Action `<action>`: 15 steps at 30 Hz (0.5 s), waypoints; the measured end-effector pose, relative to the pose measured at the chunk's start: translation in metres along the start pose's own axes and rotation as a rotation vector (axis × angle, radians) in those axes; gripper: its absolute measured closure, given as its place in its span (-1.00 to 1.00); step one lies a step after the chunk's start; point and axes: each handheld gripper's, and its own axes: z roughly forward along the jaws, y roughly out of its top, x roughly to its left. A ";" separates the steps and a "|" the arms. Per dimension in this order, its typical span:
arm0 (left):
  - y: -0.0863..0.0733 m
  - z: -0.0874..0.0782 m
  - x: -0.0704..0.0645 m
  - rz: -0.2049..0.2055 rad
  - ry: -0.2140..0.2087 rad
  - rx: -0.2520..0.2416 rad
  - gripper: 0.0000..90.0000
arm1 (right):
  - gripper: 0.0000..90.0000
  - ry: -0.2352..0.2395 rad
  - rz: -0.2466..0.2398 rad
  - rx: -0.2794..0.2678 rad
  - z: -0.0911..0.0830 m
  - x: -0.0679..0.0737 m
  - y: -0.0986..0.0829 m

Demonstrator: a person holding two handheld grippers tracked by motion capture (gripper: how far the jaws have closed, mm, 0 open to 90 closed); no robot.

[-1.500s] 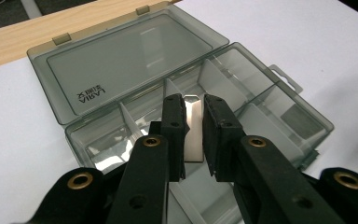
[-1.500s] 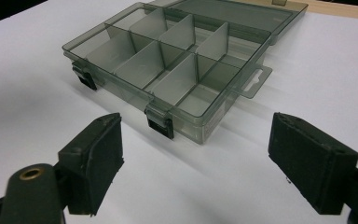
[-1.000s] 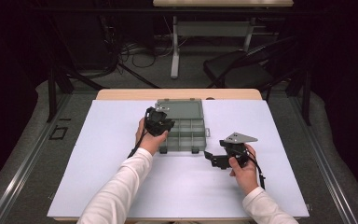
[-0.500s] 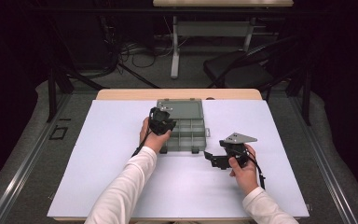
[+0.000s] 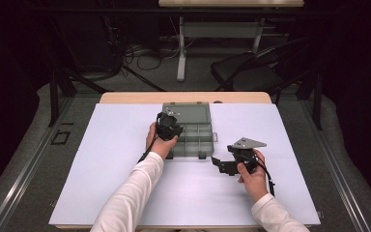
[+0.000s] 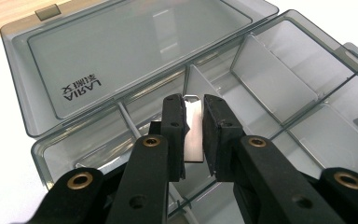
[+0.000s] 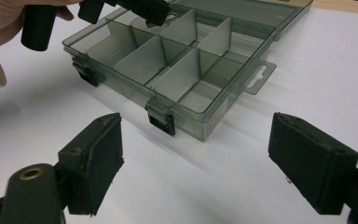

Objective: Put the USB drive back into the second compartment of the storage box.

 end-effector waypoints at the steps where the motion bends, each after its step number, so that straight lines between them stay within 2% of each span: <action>1: 0.000 -0.001 0.000 0.004 -0.009 0.012 0.75 | -0.61 0.000 0.000 0.000 0.000 0.000 0.000; 10: 0.000 0.000 0.000 -0.001 -0.001 0.010 0.75 | -0.62 0.000 -0.001 0.000 0.000 0.000 0.000; 13: 0.000 -0.001 0.000 0.003 -0.001 0.001 0.58 | -0.62 0.000 -0.001 0.000 0.000 0.000 0.000; 15: 0.000 -0.001 0.000 0.000 0.007 -0.012 0.54 | -0.62 0.001 0.000 0.000 0.000 0.000 0.000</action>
